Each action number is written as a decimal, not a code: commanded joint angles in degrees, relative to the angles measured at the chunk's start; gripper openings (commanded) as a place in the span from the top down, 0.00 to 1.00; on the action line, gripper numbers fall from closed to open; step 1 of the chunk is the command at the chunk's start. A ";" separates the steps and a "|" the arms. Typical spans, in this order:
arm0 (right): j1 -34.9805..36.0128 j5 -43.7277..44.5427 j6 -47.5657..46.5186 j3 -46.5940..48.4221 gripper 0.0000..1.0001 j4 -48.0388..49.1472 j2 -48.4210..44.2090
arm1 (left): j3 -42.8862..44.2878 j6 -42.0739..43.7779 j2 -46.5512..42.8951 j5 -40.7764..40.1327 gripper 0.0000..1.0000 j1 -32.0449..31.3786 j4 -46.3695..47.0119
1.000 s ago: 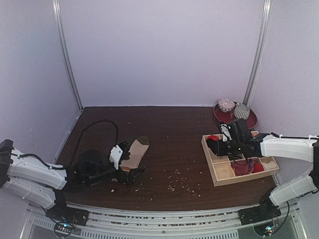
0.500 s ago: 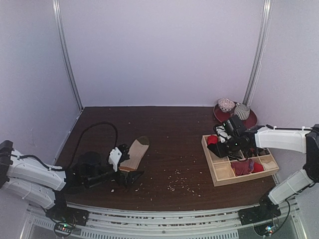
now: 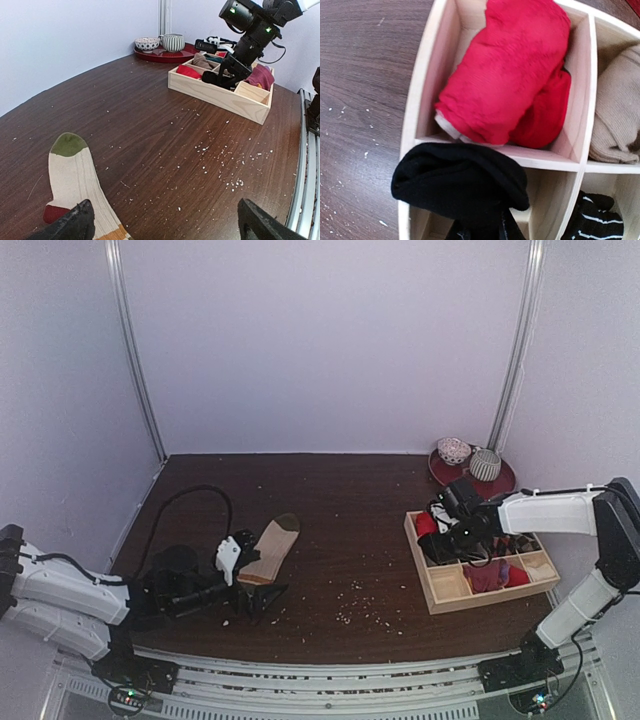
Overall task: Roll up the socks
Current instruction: Place the sock in the storage box, then move the sock to the center of the board.
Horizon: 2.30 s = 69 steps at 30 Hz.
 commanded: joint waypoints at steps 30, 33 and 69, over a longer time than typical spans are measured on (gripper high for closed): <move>-0.79 1.34 0.56 15.27 0.96 -2.70 15.24 | -0.39 -0.01 -0.44 -1.39 0.02 0.33 1.22; -0.79 4.84 -1.30 17.26 0.96 -6.08 15.36 | -0.05 0.08 0.49 -1.27 0.02 0.34 1.22; -0.48 -4.43 -3.07 18.86 0.44 -1.94 3.02 | 1.42 -2.09 -3.63 -15.33 0.02 0.42 -5.41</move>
